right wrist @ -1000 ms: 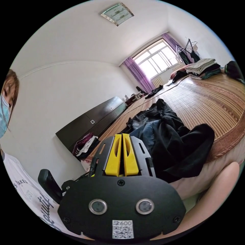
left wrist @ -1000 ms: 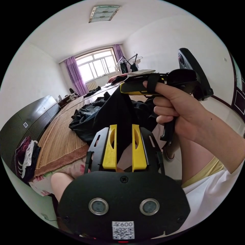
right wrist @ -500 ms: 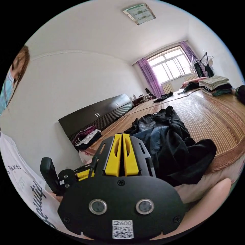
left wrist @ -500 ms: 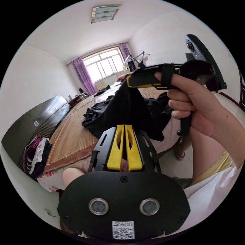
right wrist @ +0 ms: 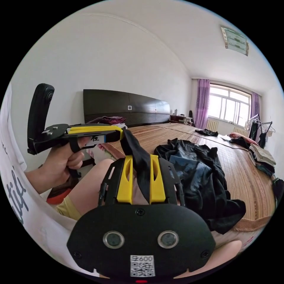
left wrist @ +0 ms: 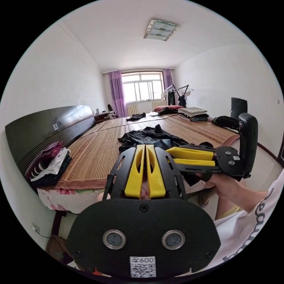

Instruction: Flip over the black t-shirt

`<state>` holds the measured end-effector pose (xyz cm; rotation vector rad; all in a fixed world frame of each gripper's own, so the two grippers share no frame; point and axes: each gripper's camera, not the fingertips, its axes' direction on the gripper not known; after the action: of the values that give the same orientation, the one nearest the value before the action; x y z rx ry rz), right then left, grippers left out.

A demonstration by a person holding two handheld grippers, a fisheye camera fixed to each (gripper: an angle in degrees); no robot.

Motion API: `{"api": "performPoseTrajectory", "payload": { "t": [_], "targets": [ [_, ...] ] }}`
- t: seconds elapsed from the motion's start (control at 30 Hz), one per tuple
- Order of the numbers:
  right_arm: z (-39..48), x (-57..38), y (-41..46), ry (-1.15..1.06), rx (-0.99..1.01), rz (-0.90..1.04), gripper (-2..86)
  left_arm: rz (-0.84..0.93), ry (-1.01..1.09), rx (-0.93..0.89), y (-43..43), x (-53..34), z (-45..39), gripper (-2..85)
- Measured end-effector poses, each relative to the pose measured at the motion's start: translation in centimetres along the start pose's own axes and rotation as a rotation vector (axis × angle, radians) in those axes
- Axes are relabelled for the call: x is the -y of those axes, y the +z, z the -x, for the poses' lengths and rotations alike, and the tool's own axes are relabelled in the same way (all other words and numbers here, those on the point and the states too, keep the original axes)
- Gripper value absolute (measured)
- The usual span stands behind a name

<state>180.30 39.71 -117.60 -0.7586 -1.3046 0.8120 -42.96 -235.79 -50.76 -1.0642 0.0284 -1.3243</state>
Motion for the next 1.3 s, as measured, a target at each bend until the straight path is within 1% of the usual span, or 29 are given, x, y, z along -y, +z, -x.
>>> {"api": "performPoseTrajectory", "payload": {
  "t": [0.13,0.27,0.37,0.43,0.5,0.57,0.63,0.7,0.77,0.8,0.87,0.93,1.13,1.17,1.23,1.3],
  "targets": [
    [0.9,-0.8,1.3,0.009,-0.023,-0.021,3.3,0.013,-0.01,-0.028,-2.1,3.7,-4.1,0.8],
    [2.2,-1.8,2.9,-0.035,-0.094,-0.063,0.0,0.018,0.001,-0.048,-5.0,8.4,-8.5,0.8],
    [2.3,-2.8,5.8,-0.06,-0.207,0.028,-0.6,-0.021,-0.025,-0.019,-8.7,12.1,-9.9,0.8],
    [1.9,-4.0,8.1,-0.101,-0.318,0.116,-0.6,-0.066,-0.078,0.007,-11.6,14.2,-9.3,0.8],
    [0.6,-6.1,10.9,-0.142,-0.481,0.227,-0.4,-0.119,-0.196,0.017,-15.2,16.5,-6.9,0.8],
    [-0.5,-7.9,12.5,-0.191,-0.542,0.274,0.3,-0.158,-0.291,-0.001,-17.6,17.7,-4.5,0.8],
    [-0.9,-9.2,13.2,-0.216,-0.57,0.265,1.0,-0.144,-0.335,-0.055,-18.5,19.2,-2.8,0.8],
    [-0.9,-10.9,15.5,-0.316,-0.7,0.375,0.5,-0.147,-0.452,-0.014,-19.7,20.0,-1.4,0.8],
    [-1.0,-12.5,16.8,-0.381,-0.805,0.433,1.0,-0.16,-0.501,-0.012,-21.3,21.0,-0.7,0.8],
    [-1.0,-13.5,16.9,-0.411,-0.808,0.441,1.5,-0.177,-0.532,-0.005,-22.7,21.6,-0.3,0.8],
    [-0.9,-14.2,16.1,-0.407,-0.791,0.39,1.8,-0.189,-0.56,-0.033,-24.2,22.7,-0.2,0.8],
    [-0.9,-14.7,15.9,-0.417,-0.812,0.4,2.2,-0.186,-0.595,-0.01,-25.4,23.8,-0.6,0.8],
    [0.3,-16.7,15.1,-0.583,-0.916,0.427,4.1,-0.191,-0.584,0.021,-29.4,29.1,-4.6,0.8],
    [0.4,-16.7,14.3,-0.577,-0.915,0.406,4.7,-0.201,-0.583,0.02,-30.2,30.1,-5.5,0.8],
    [0.5,-15.7,12.7,-0.495,-0.854,0.381,5.9,-0.214,-0.608,0.0,-30.9,31.1,-6.6,0.8],
    [0.5,-13.8,10.0,-0.403,-0.738,0.329,7.2,-0.218,-0.643,-0.01,-31.3,32.2,-8.4,0.9]
  ]
}}
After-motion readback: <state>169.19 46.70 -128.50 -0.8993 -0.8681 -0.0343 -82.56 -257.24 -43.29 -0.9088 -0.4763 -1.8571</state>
